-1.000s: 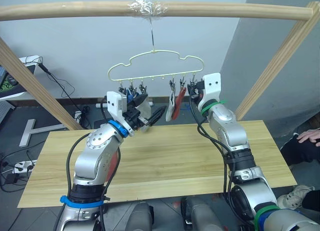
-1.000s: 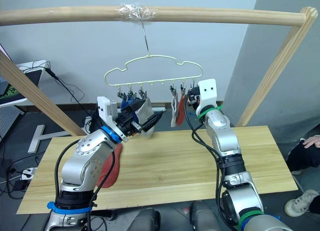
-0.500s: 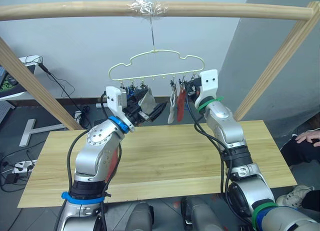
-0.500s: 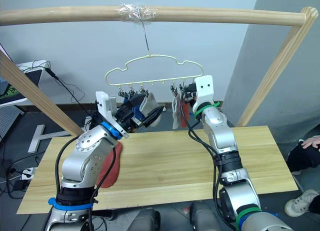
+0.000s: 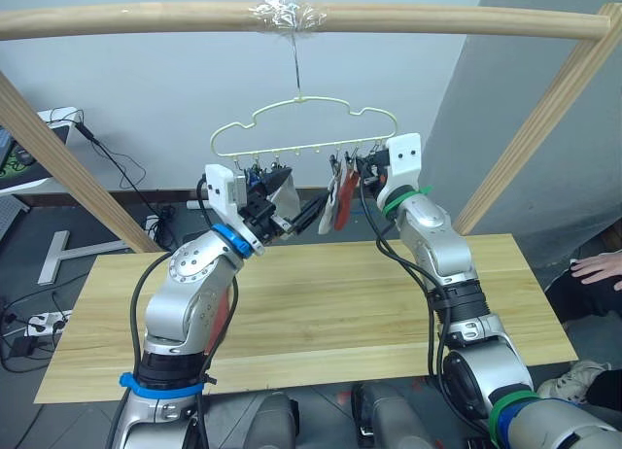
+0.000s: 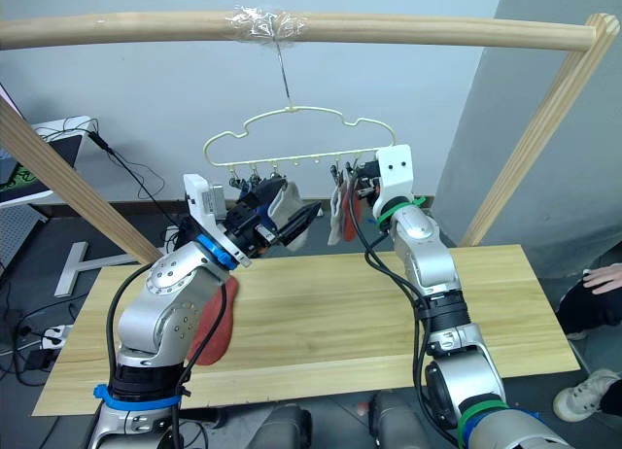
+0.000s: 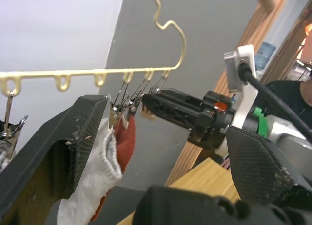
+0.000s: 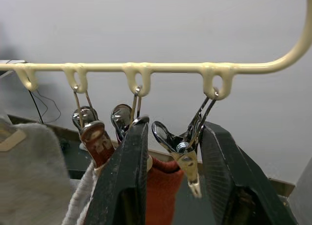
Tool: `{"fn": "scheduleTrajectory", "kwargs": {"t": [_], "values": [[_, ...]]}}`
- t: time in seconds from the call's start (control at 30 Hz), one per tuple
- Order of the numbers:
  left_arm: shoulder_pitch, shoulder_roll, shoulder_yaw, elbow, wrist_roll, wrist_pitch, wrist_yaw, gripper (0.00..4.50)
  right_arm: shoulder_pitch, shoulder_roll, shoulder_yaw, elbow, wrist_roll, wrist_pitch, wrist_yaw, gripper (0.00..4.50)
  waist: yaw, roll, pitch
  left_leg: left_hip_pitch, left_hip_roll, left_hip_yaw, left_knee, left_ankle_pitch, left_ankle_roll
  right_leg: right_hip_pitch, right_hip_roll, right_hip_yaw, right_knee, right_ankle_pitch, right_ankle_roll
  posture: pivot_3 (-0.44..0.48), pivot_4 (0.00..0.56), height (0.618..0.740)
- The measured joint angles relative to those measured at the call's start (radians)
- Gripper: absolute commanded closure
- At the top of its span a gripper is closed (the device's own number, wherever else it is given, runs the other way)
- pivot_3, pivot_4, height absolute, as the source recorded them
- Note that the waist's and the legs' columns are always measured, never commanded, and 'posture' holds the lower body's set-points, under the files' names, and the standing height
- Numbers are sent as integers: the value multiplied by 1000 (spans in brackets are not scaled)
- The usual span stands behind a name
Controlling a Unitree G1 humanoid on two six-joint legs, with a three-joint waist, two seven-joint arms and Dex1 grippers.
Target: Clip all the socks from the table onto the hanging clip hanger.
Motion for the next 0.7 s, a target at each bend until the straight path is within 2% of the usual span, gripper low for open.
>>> {"fn": "scheduleTrajectory", "kwargs": {"t": [0.7], "values": [[-7,-1,0,-1,-10,0,13,0,-6,0,0,20,-1,-23,-3,2896,0,0,0,0,0,0,0,0,0,0,0,0,0,0,0,75,169,740]]}}
